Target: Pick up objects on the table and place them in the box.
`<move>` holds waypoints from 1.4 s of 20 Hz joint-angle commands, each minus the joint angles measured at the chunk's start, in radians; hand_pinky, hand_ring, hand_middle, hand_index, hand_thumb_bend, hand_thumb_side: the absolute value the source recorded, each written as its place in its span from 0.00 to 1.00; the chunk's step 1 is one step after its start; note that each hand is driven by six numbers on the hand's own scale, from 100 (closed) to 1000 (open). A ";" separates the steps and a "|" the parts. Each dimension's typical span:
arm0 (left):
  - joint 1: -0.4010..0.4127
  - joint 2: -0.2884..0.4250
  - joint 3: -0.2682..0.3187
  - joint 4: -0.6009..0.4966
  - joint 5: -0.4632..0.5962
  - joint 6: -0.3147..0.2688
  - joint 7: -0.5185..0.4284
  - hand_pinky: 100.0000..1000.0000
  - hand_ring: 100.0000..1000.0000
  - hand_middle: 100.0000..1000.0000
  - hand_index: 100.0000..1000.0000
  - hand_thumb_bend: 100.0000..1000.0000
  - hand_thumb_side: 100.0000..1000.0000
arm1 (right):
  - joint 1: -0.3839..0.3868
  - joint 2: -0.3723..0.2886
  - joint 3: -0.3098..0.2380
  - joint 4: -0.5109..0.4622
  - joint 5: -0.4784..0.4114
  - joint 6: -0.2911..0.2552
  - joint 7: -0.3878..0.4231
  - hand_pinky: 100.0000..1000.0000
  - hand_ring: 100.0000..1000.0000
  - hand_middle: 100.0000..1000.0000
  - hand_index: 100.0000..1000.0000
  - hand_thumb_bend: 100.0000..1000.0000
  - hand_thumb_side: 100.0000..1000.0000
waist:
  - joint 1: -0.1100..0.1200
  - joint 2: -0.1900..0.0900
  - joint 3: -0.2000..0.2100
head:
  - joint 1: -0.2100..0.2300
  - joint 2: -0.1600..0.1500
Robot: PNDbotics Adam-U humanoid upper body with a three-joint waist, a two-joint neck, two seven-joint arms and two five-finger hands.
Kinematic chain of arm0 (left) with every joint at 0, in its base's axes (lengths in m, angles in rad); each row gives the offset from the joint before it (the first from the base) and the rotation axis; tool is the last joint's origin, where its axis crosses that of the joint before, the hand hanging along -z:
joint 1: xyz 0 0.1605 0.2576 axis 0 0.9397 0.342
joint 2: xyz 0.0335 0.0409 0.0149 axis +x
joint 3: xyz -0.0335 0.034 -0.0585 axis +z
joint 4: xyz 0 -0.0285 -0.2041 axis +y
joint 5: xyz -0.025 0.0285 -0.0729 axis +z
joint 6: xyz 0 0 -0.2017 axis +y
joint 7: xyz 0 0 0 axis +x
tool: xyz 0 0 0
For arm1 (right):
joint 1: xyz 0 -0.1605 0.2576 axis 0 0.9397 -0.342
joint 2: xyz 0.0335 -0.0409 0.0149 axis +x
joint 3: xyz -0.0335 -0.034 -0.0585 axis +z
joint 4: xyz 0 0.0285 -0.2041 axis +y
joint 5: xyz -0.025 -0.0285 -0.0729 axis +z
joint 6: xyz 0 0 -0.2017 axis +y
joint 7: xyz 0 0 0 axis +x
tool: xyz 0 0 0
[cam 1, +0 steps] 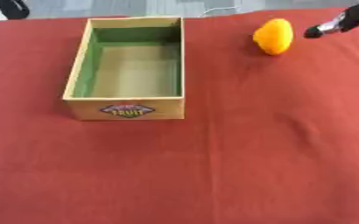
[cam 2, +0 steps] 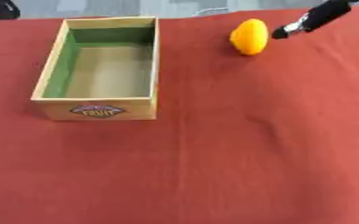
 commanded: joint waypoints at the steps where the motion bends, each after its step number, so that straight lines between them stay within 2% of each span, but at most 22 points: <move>1: -0.016 0.031 -0.002 -0.019 -0.002 -0.001 -0.005 0.56 0.62 0.70 0.88 0.08 0.96 | -0.047 0.021 -0.015 0.071 0.056 -0.011 -0.014 0.90 0.98 1.00 1.00 0.67 0.88 | -0.004 -0.019 0.005 | -0.004 -0.028; 8: -0.024 0.026 -0.003 -0.019 0.000 -0.003 -0.006 0.56 0.62 0.70 0.88 0.08 0.96 | -0.093 0.106 -0.044 0.213 0.156 -0.003 -0.112 0.90 0.99 1.00 1.00 0.67 0.87 | -0.002 -0.011 0.016 | -0.026 -0.046; 15: -0.031 0.022 -0.002 -0.019 0.003 -0.005 -0.005 0.56 0.62 0.70 0.88 0.08 0.96 | -0.104 0.142 -0.066 0.283 0.223 0.002 -0.173 0.89 0.98 0.99 1.00 0.68 0.86 | 0.002 0.002 0.024 | -0.046 -0.091; 17: -0.033 0.021 -0.003 -0.019 0.004 -0.005 -0.006 0.56 0.62 0.70 0.88 0.08 0.96 | -0.106 0.151 -0.073 0.295 0.246 0.011 -0.202 0.88 0.98 1.00 1.00 0.66 0.83 | 0.003 0.006 0.026 | -0.052 -0.098; 19: -0.034 0.021 -0.002 -0.019 0.005 -0.004 -0.006 0.56 0.62 0.70 0.88 0.08 0.96 | -0.109 0.158 -0.084 0.307 0.259 0.019 -0.229 0.87 0.98 0.99 1.00 0.58 0.76 | 0.004 0.009 0.028 | -0.056 -0.099; 24: -0.035 0.021 -0.001 -0.019 0.007 -0.004 -0.006 0.56 0.62 0.70 0.88 0.07 0.96 | -0.116 0.174 -0.105 0.322 0.210 0.028 -0.248 0.87 0.93 0.95 1.00 0.40 0.66 | 0.006 0.016 0.030 | -0.058 -0.094; 28: -0.037 0.021 -0.002 -0.019 0.008 -0.003 -0.007 0.56 0.62 0.70 0.88 0.07 0.96 | -0.120 0.178 -0.110 0.322 0.144 0.045 -0.247 0.85 0.88 0.93 1.00 0.40 0.64 | 0.006 0.023 0.030 | -0.059 -0.091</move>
